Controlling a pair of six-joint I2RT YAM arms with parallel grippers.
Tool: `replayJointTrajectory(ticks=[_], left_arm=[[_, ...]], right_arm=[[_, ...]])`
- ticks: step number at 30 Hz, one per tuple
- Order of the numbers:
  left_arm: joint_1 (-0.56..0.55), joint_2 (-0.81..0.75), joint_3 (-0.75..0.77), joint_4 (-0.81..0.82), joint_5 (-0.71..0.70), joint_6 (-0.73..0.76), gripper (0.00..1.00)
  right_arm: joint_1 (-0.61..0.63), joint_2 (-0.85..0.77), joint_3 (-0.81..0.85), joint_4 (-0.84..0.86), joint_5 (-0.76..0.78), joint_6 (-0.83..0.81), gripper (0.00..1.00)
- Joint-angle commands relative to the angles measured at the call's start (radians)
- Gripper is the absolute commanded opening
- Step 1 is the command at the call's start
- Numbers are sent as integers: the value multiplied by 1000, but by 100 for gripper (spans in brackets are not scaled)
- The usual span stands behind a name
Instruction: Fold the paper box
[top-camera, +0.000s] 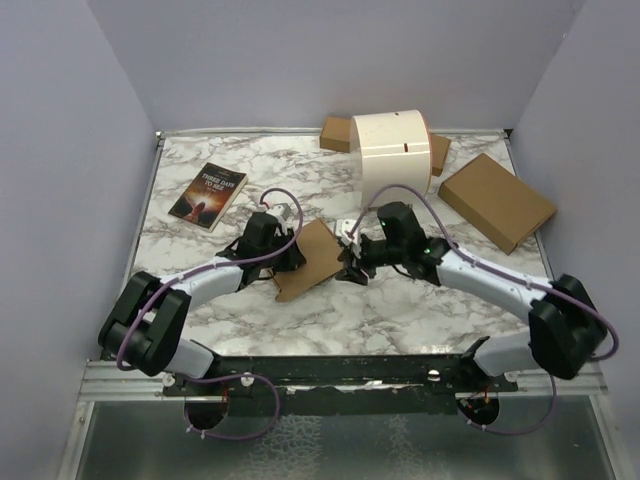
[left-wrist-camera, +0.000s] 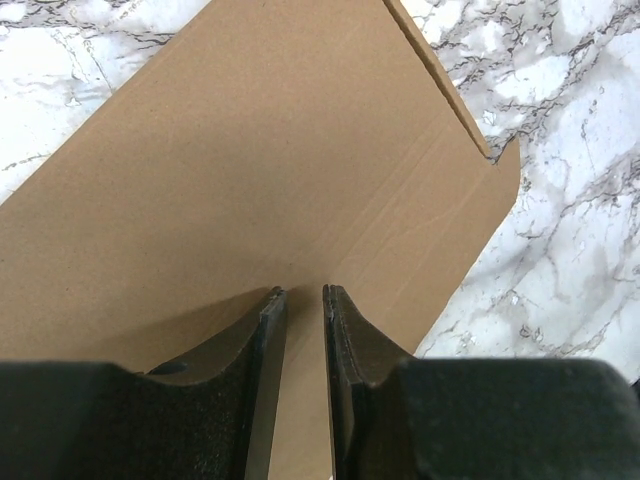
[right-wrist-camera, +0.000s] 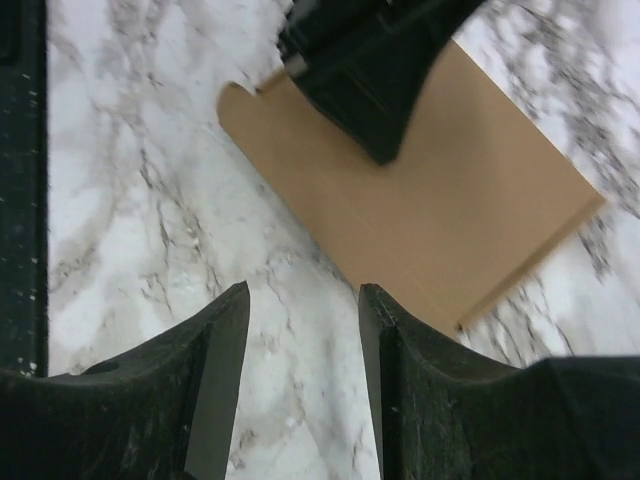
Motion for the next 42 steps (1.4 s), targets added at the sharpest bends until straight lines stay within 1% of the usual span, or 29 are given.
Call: replayJointTrajectory(ticks=[1, 2, 5, 7, 8, 12, 19, 24, 27, 29, 31, 33, 36, 38, 42], left_arm=[[1, 7, -36, 17, 27, -25, 26], [2, 4, -39, 25, 27, -27, 26], [2, -5, -42, 30, 26, -28, 26], [2, -19, -47, 36, 19, -28, 26], [2, -29, -52, 42, 17, -29, 26], [4, -58, -74, 74, 0, -34, 27], [4, -75, -98, 124, 11, -45, 28], [4, -146, -129, 168, 15, -66, 29], [3, -218, -150, 169, -4, -70, 30], [3, -280, -171, 162, -31, -68, 31], [3, -345, -202, 162, -63, -69, 36], [3, -406, -237, 166, -96, -76, 43], [4, -470, -290, 198, -129, -72, 60], [4, -477, -292, 202, -156, -44, 67], [5, -413, -209, 121, -220, 57, 69]], right_arm=[[2, 240, 227, -227, -268, -85, 44], [1, 305, 286, -255, -292, -75, 41], [-4, 469, 421, -322, -367, -27, 26], [-12, 535, 480, -348, -366, -16, 17], [-21, 552, 483, -340, -361, -5, 15], [-59, 580, 459, -291, -329, 40, 11], [-68, 650, 465, -289, -254, 47, 12], [-78, 666, 466, -288, -261, 44, 12], [-86, 633, 460, -295, -320, 20, 15], [-96, 593, 445, -298, -379, -7, 22], [-111, 549, 425, -298, -453, -31, 28], [-137, 506, 398, -282, -506, -37, 31], [-194, 447, 357, -249, -583, -35, 36], [-239, 408, 326, -215, -624, -18, 39], [-329, 336, 257, -139, -683, 37, 47]])
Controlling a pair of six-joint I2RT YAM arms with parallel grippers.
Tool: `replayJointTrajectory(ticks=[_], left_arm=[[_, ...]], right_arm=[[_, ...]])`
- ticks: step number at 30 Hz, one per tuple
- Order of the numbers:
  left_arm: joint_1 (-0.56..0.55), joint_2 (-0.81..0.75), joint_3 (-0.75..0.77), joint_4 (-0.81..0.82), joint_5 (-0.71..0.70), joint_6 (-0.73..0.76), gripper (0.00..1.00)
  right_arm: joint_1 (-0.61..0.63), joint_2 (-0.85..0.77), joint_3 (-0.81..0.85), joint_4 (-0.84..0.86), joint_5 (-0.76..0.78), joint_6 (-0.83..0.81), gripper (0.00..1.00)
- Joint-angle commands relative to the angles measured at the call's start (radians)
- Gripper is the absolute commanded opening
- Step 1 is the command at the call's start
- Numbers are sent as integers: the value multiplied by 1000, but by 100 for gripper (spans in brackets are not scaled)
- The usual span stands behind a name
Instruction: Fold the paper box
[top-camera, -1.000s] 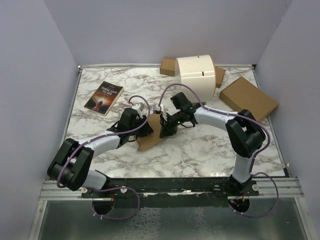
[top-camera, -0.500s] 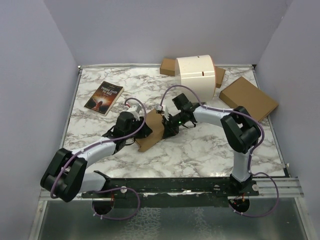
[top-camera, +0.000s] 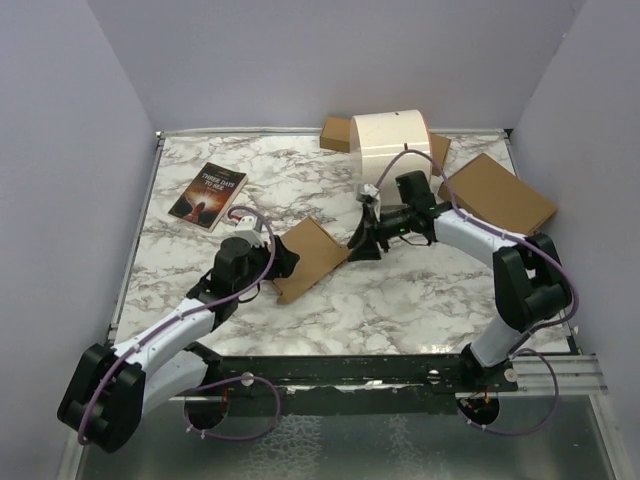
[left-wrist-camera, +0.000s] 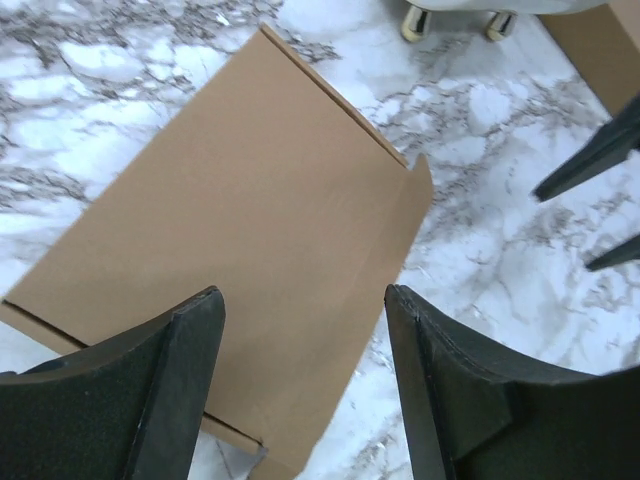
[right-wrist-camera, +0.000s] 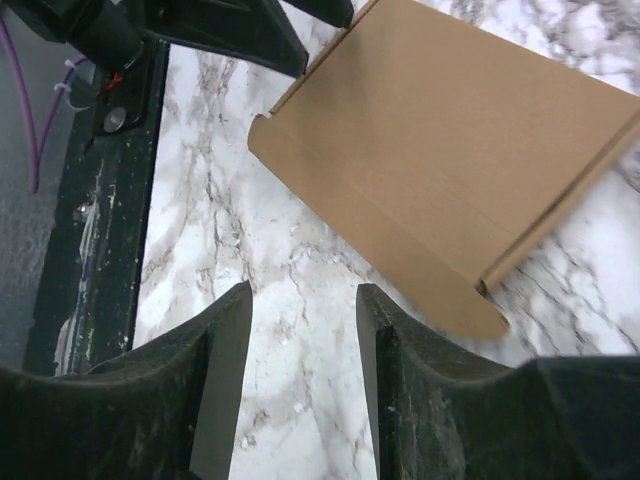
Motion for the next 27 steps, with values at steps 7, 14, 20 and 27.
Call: replayJointTrajectory(ticks=[7, 14, 20, 27], left_arm=[[88, 251, 237, -85, -166, 273, 77], [202, 509, 389, -78, 78, 316, 73], [212, 644, 449, -53, 300, 299, 61], [165, 750, 463, 11, 412, 261, 50]], right_arm=[[-176, -111, -85, 112, -189, 71, 55], [-193, -98, -76, 82, -205, 54, 55], [-213, -78, -67, 45, -189, 58, 59], [-317, -133, -195, 179, -204, 174, 74]])
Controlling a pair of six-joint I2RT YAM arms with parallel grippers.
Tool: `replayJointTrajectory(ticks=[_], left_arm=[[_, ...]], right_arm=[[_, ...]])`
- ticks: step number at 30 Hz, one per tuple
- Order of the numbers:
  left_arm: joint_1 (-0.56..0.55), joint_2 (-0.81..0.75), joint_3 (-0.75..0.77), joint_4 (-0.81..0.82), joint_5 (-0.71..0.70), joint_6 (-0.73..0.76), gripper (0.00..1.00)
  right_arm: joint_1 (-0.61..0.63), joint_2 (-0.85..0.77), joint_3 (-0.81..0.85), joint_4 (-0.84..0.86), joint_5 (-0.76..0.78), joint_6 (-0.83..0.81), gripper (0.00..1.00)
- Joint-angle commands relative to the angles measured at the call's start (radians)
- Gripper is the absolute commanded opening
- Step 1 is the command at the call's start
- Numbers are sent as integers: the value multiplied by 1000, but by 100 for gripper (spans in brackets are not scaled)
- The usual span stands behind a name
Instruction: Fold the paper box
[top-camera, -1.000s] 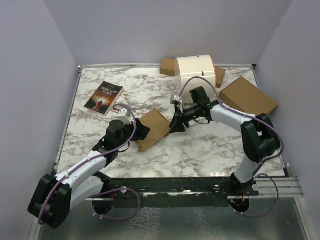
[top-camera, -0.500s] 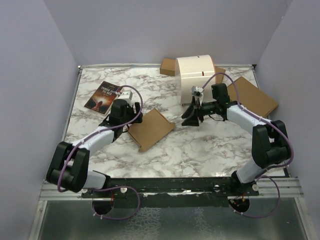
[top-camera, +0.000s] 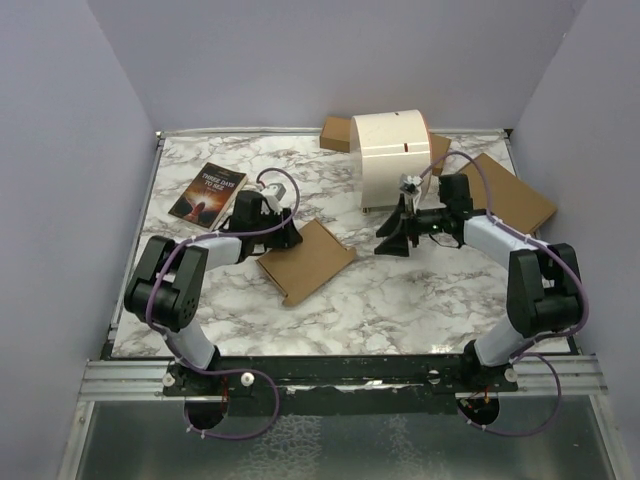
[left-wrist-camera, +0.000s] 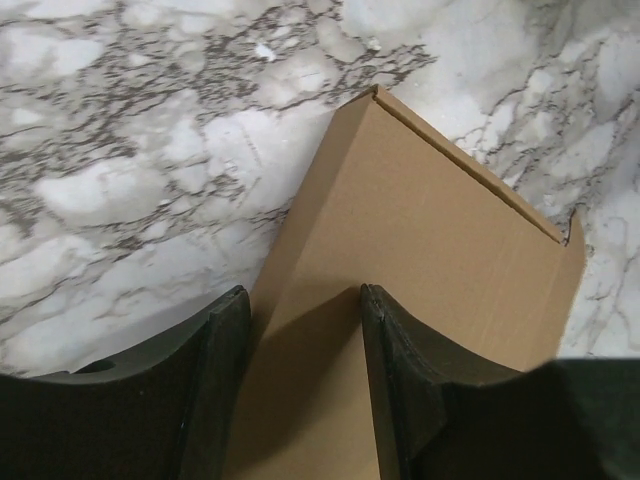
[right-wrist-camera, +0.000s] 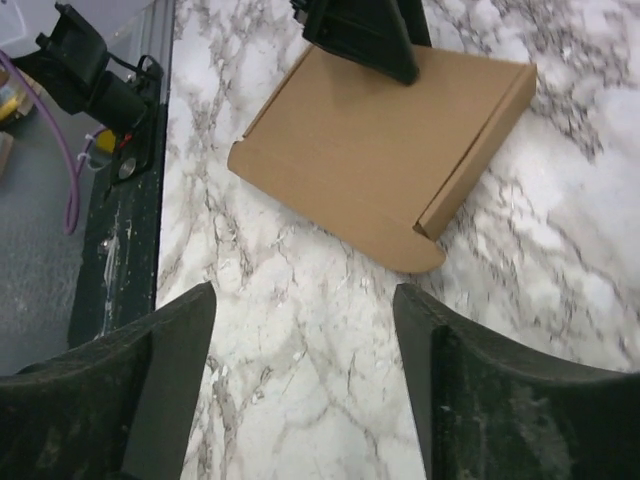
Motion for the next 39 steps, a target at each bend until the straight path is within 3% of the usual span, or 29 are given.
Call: replayJointTrajectory(ticks=[1, 5, 12, 20, 30, 37, 39], left_arm=[[-50, 71, 38, 47, 120, -13, 49], [-118, 111, 57, 79, 120, -38, 48], [-267, 197, 153, 118, 82, -77, 48], [-313, 248, 234, 124, 58, -91, 49], [-313, 49, 205, 111, -120, -93, 58], [-312, -193, 14, 215, -256, -110, 60], [-310, -271, -57, 242, -278, -124, 65]], right_arm=[[-73, -47, -99, 77, -52, 60, 77], [-136, -29, -132, 107, -82, 91, 82], [-185, 25, -145, 118, 34, 165, 80], [-193, 66, -164, 108, 127, 179, 75], [-192, 173, -125, 66, 130, 170, 67], [-190, 234, -91, 40, 137, 171, 55], [-185, 249, -81, 25, 136, 163, 52]])
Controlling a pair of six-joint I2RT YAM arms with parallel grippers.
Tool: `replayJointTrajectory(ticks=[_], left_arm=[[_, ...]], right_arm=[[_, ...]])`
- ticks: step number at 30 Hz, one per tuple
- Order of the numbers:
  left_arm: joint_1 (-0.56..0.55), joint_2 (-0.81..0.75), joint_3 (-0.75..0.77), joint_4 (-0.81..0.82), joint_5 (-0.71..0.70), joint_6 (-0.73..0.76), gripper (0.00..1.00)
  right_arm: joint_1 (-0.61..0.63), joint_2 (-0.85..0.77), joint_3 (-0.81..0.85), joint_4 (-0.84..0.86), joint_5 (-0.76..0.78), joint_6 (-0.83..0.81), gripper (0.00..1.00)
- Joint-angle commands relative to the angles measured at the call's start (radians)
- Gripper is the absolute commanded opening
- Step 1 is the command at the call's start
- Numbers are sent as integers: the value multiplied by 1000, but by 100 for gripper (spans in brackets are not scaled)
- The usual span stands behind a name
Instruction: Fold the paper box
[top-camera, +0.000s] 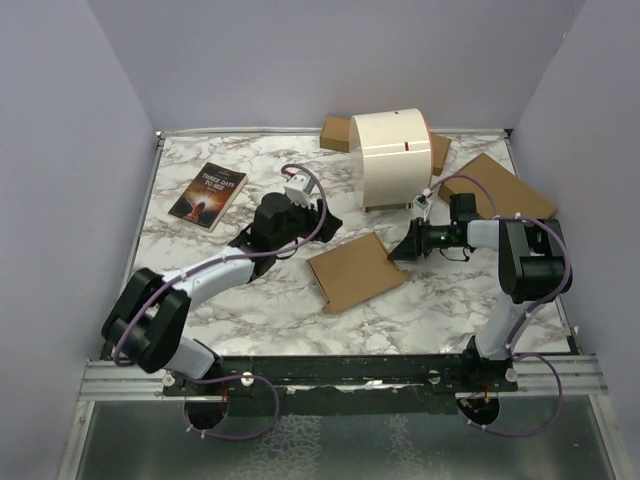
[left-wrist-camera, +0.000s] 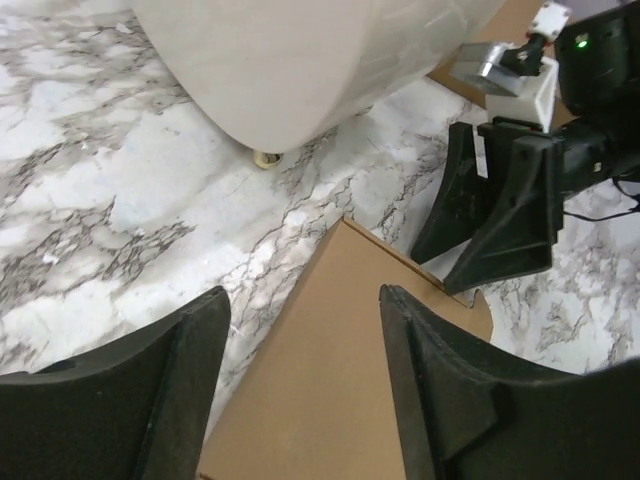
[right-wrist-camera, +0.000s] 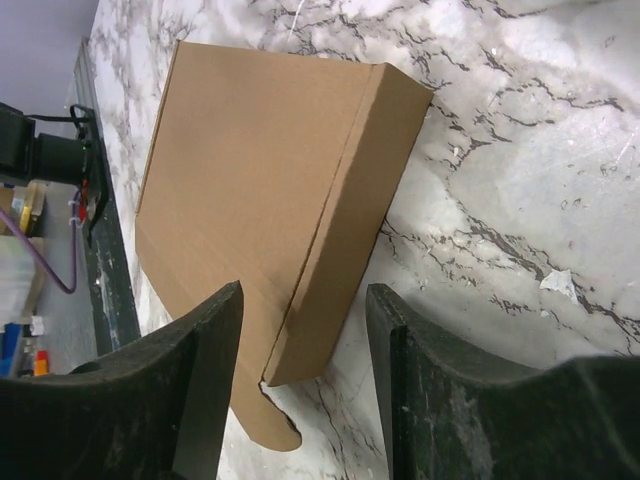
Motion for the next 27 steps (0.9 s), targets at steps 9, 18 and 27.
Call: replayJointTrajectory(ticks=[9, 18, 27], left_arm=[[35, -281, -418, 178, -95, -253, 80], [37, -280, -596, 288, -133, -574, 86], [33, -253, -684, 398, -133, -703, 87]], right_arm=[[21, 64, 54, -39, 53, 1, 42], [21, 68, 55, -35, 81, 18, 31], [2, 97, 68, -42, 64, 30, 21]])
